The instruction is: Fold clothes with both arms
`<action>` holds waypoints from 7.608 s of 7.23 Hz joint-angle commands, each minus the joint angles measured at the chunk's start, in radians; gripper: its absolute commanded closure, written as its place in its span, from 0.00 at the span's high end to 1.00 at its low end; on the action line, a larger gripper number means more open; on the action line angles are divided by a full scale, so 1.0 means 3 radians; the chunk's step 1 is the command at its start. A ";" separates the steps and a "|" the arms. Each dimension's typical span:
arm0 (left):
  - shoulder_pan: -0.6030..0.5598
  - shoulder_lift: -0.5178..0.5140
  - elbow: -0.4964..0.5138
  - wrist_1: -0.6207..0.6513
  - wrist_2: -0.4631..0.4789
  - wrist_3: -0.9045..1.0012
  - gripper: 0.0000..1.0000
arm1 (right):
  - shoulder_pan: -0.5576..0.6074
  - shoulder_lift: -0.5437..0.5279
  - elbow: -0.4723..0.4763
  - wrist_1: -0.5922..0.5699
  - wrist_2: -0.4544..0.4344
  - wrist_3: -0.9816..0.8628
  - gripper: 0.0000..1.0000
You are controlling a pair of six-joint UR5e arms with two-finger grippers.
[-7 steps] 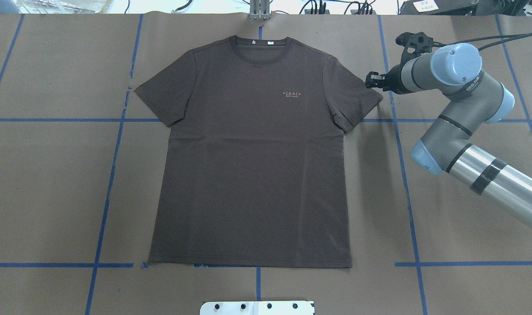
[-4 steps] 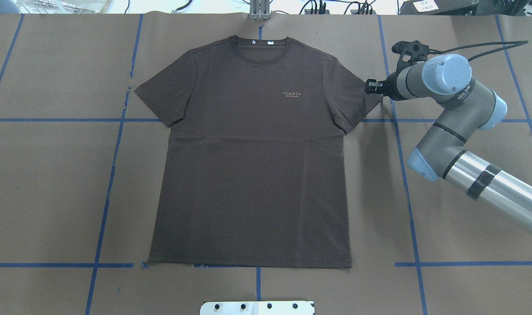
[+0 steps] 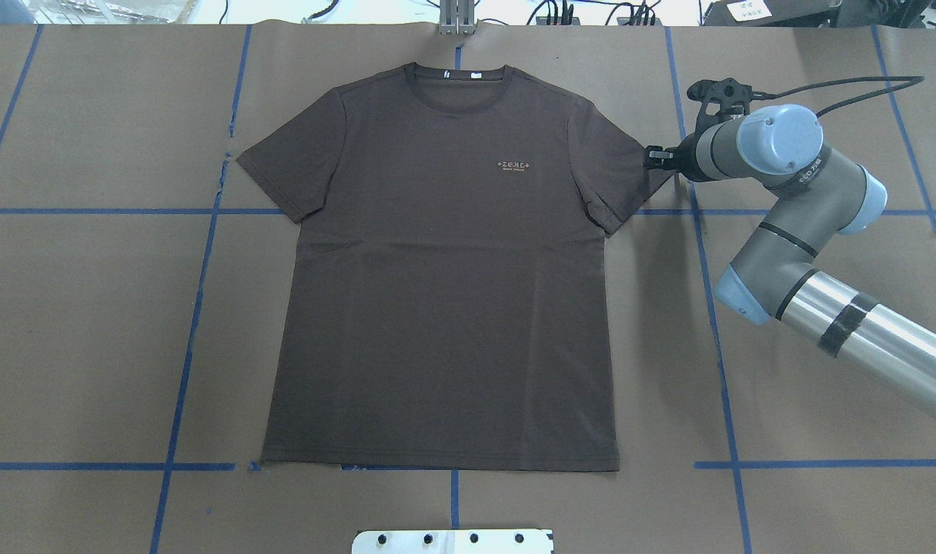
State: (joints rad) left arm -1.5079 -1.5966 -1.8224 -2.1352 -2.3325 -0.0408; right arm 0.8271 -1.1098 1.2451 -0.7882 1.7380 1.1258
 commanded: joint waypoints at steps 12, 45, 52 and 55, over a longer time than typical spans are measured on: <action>0.0000 0.0004 0.0000 -0.0016 0.0003 -0.0002 1.00 | -0.0343 0.1005 0.0222 -0.1566 -0.0510 0.0665 0.00; 0.2265 -0.1801 0.2337 -0.0951 0.1992 -0.3316 0.00 | 0.1574 -0.0499 0.1116 -0.1872 0.1749 -0.2500 1.00; 0.2561 -0.2613 0.2224 -0.0082 0.1982 -0.4086 0.00 | 0.1574 -0.0499 0.1116 -0.1872 0.1744 -0.2485 1.00; 0.2603 -0.2578 0.2209 -0.0087 0.1987 -0.3723 0.99 | 0.1574 -0.0473 0.1116 -0.1872 0.1744 -0.2454 1.00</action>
State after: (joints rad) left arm -0.7300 -2.3753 -1.1557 -2.1619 -1.7361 -1.2448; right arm 1.2993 -1.2565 1.5801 -1.3499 2.2611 0.3858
